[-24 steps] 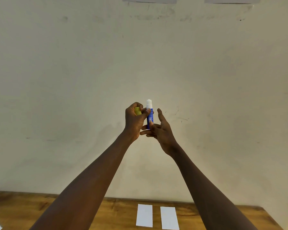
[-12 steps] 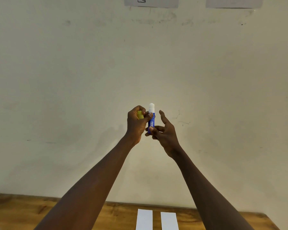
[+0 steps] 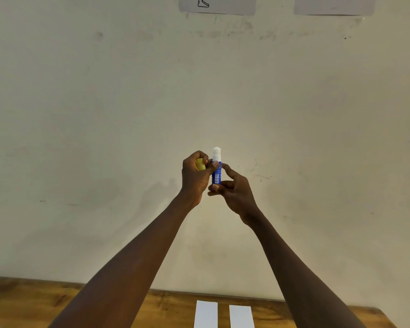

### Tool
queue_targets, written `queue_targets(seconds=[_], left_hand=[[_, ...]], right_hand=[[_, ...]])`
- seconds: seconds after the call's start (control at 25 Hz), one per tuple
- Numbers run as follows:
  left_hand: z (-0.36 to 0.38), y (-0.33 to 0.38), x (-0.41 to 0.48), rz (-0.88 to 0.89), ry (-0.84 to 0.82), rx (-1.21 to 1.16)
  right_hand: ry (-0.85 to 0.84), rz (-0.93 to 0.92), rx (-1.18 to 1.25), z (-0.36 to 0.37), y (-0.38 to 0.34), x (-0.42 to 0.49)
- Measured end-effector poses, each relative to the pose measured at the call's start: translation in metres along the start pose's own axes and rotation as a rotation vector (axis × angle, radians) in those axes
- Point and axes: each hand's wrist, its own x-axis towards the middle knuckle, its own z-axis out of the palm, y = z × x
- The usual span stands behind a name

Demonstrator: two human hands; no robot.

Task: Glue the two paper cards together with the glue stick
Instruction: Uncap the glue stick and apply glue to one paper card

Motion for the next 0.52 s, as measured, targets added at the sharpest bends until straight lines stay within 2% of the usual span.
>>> queue_targets(seconds=[0.12,0.36,0.52], left_hand=[[-0.002,0.0,-0.001,-0.009,0.0,-0.012],[0.0,0.003,-0.005,-0.052,-0.007,-0.097],[-0.001,-0.002,-0.012,-0.067,-0.021,-0.084]], right_hand=[[-0.104,0.049,0.044,-0.004,-0.003,0.001],[0.098,-0.052,-0.031,0.004,0.001,0.008],[0.127,-0.068,0.029,0.007,0.01,0.003]])
